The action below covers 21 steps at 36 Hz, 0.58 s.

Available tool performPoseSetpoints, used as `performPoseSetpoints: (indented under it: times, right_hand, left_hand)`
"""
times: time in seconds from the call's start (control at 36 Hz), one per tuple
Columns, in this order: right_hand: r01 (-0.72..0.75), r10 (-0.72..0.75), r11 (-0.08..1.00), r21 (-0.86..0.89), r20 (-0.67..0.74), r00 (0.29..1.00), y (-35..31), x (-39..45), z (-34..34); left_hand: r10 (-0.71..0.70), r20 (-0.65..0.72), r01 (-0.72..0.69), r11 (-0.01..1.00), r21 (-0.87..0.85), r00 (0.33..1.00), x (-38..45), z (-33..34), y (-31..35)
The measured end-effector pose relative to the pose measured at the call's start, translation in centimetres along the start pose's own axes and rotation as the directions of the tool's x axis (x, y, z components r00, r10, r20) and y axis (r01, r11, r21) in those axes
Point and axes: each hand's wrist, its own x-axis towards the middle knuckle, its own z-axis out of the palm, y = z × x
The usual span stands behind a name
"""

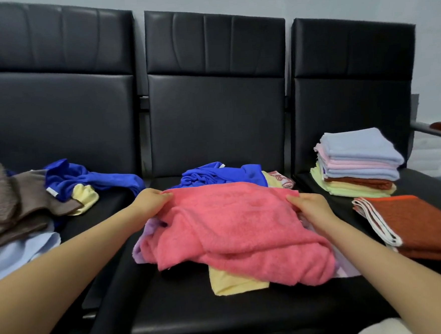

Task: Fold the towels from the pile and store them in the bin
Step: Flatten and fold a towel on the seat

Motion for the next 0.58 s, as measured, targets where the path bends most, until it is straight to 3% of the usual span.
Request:
performPoseSetpoints:
  times: [0.08, 0.14, 0.19, 0.31, 0.47, 0.58]
  right_hand:
    - [0.075, -0.076, 0.997, -0.019, -0.061, 0.995, -1.1, -0.9, -0.2]
    - [0.189, -0.210, 0.963, -0.190, -0.096, 0.973, -1.7, -1.2, -0.6]
    - [0.275, -0.332, 0.861, -0.428, -0.063, 0.941, -2.2, -1.3, -1.2]
    - [0.363, -0.428, 0.721, -0.590, 0.033, 0.903, -4.4, -1.4, -1.5]
    - [0.384, -0.482, 0.499, -0.777, 0.120, 0.868, -9.4, -1.0, -1.6]
    - [0.443, -0.561, 0.544, -0.713, 0.084, 0.824, -14.7, -1.1, -1.8]
  left_hand:
    - [0.029, -0.072, -0.034, 0.997, -0.071, 0.997, -0.9, -0.5, 0.9]
    - [0.071, -0.123, -0.086, 0.989, -0.119, 0.990, -1.5, -0.9, 1.6]
    - [0.154, -0.168, -0.173, 0.979, -0.106, 0.974, -2.1, -1.3, 2.2]
    - [0.433, -0.215, -0.360, 0.881, 0.308, 0.875, -3.2, -2.3, 3.0]
    - [0.576, -0.144, -0.410, 0.715, 0.566, 0.805, -3.1, -4.1, 3.8]
    - [0.593, -0.152, -0.401, 0.690, 0.603, 0.791, -2.4, -6.7, 6.5]
